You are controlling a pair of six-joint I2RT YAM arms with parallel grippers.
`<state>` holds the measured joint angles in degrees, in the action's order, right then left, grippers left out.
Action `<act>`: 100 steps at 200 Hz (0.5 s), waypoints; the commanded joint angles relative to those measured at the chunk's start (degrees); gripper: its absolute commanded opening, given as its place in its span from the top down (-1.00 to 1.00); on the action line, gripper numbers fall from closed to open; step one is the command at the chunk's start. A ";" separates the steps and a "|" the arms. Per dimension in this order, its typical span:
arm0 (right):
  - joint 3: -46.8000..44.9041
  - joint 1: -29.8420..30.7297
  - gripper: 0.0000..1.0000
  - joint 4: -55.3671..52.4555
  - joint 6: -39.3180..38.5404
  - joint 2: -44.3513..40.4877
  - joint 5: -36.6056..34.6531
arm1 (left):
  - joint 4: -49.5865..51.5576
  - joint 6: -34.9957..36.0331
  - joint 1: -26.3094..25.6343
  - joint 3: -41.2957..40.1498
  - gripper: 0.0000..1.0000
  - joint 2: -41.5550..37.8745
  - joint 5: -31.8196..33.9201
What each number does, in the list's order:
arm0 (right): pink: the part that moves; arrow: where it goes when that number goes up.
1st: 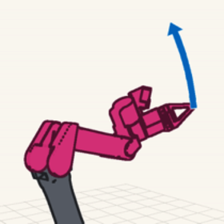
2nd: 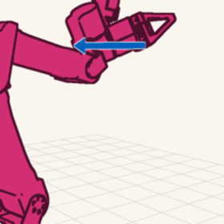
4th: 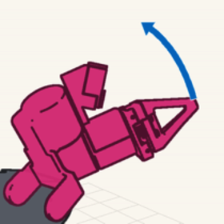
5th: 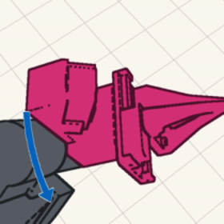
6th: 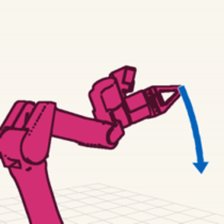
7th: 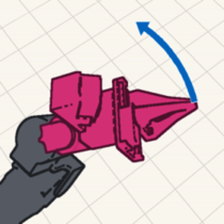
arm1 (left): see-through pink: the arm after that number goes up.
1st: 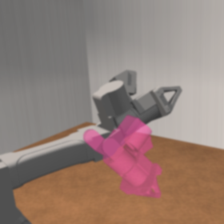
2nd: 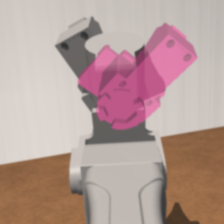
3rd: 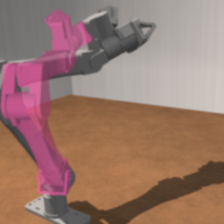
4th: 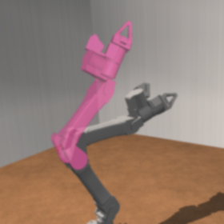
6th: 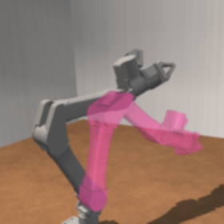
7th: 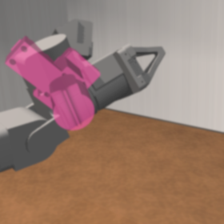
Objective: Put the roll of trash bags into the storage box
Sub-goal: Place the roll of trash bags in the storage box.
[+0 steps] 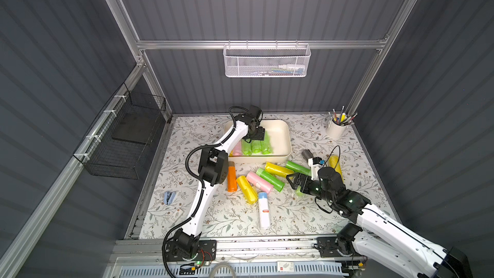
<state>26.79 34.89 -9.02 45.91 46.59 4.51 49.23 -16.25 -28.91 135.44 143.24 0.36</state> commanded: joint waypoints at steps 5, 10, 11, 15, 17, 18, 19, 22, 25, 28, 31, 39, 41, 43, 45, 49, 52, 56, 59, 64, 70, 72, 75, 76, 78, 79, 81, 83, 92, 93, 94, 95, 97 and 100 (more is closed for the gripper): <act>1.43 -0.12 -0.99 -0.03 -1.42 0.17 -0.79 | 1.13 0.14 0.69 -1.30 -0.50 -5.77 0.17; 1.43 -0.17 -0.98 0.02 -1.48 0.10 -0.99 | 1.05 0.12 0.69 -1.49 -0.50 -6.43 0.17; 1.43 -0.17 -0.98 -0.01 -1.50 0.14 -0.99 | 1.05 0.10 0.69 -1.53 -0.50 -6.54 0.17; 1.50 -0.16 -0.98 -0.04 -1.60 0.17 -0.95 | 0.95 0.12 0.69 -1.79 -0.50 -7.07 0.21; 1.45 -0.15 -0.98 -0.04 -1.65 0.17 -0.96 | 0.95 0.13 0.69 -1.83 -0.50 -7.38 0.24; 1.48 -0.16 -0.98 -0.04 -1.68 0.17 -0.98 | 0.91 0.15 0.69 -1.84 -0.50 -7.50 0.25; 1.45 -0.17 -0.98 -0.04 -1.69 0.17 -0.99 | 0.89 0.16 0.69 -1.93 -0.50 -7.65 0.25; 1.46 -0.18 -0.98 -0.04 -1.71 0.17 -0.94 | 0.86 0.10 0.69 -1.97 -0.50 -8.03 0.21; 1.43 -0.16 -0.98 -0.01 -1.70 0.17 -0.96 | 0.91 0.17 0.74 -2.03 -0.50 -8.35 0.17; 1.43 -0.18 -0.98 0.00 -1.77 0.17 -0.92 | 0.93 0.23 0.70 -2.09 -0.50 -8.74 0.10; 1.55 -0.18 -0.98 -0.03 -1.79 0.17 -0.83 | 0.93 0.25 0.69 -2.08 -0.50 -8.99 0.04; 1.53 -0.17 -0.98 0.05 -1.79 0.25 -0.76 | 0.90 0.17 0.69 -2.02 -0.51 -10.08 -0.33; 1.54 -0.18 -0.98 0.05 -1.79 0.26 -0.81 | 0.92 0.10 0.69 -2.04 -0.51 -10.33 -0.40; 1.57 -0.16 -0.98 0.03 -1.79 0.26 -0.77 | 0.94 0.04 0.69 -2.05 -0.51 -10.63 -0.48; 1.59 -0.15 -0.98 0.05 -1.79 0.26 -0.70 | 0.95 0.00 0.69 -2.03 -0.51 -10.84 -0.57; 1.60 -0.21 -0.98 0.09 -1.79 0.26 -0.69 | 0.91 0.00 0.70 -2.05 -0.53 -11.40 -0.70; 1.60 -0.22 -0.98 0.08 -1.83 0.26 -0.70 | 0.83 -0.10 0.69 -2.06 -0.54 -11.71 -0.90; 1.67 -0.10 -0.98 0.05 -1.72 0.26 -0.66 | 0.86 -0.28 0.69 -2.03 -0.57 -12.22 -1.14; 1.75 -0.19 -0.98 0.16 -1.70 0.26 -0.65 | 0.85 -0.32 0.69 -2.10 -0.60 -12.69 -1.34; 1.69 -0.19 -0.98 0.21 -1.70 0.18 -0.51 | 0.86 -0.36 0.69 -2.19 -0.66 -13.26 -1.61; 1.77 -0.19 -0.98 0.31 -1.62 0.09 -0.38 | 0.73 -0.38 0.69 -2.43 -0.67 -14.23 -2.08; 1.78 -0.18 -0.98 0.38 -1.61 0.08 -0.32 | 0.66 -0.37 0.65 -2.54 -0.67 -14.57 -2.22; 1.79 -0.22 -0.98 0.44 -1.57 0.02 -0.24 | 0.54 -0.36 0.63 -2.71 -0.67 -14.99 -2.50; 1.83 -0.20 -0.98 0.47 -1.55 0.01 -0.27 | 0.53 -0.41 0.66 -2.80 -0.67 -15.22 -2.58; 1.79 -0.21 -0.98 0.48 -1.55 -0.05 -0.22 | 0.45 -0.42 0.64 -2.92 -0.67 -15.56 -2.74; 1.83 -0.19 -0.98 0.53 -1.54 -0.07 -0.13 | 0.44 -0.39 0.62 -3.00 -0.67 -15.73 -2.82; 1.84 -0.18 -0.98 0.59 -1.46 -0.09 -0.05 | 0.36 -0.37 0.61 -3.21 -0.67 -16.11 -3.00; 1.92 -0.20 -0.98 0.58 -1.44 -0.14 0.03 | 0.26 -0.38 0.63 -3.37 -0.68 -16.49 -3.17; 2.05 -0.22 -0.98 0.58 -1.21 -0.35 0.14 | -0.12 -0.37 0.61 -4.58 -0.70 -18.23 -4.06; 2.05 -0.16 -0.98 0.58 -1.19 -0.31 0.14 | -0.15 -0.36 0.61 -4.71 -0.71 -18.47 -4.15; 2.09 -0.17 -0.98 0.53 -1.18 -0.38 0.19 | -0.22 -0.36 0.61 -4.90 -0.71 -18.58 -4.19; 2.07 -0.17 -0.98 0.51 -1.18 -0.41 0.21 | -0.29 -0.36 0.61 -5.09 -0.72 -18.82 -4.25; 2.11 -0.20 -0.98 0.45 -1.11 -0.44 0.18 | -0.39 -0.40 0.61 -5.42 -0.73 -19.32 -4.39; 2.18 -0.24 -0.98 0.47 -1.09 -0.51 0.22 | -0.68 -0.44 0.61 -5.97 -0.75 -20.00 -4.59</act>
<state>27.03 34.85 -8.99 44.95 46.70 4.54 48.82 -16.58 -28.64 132.25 128.27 -1.17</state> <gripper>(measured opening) 0.991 0.852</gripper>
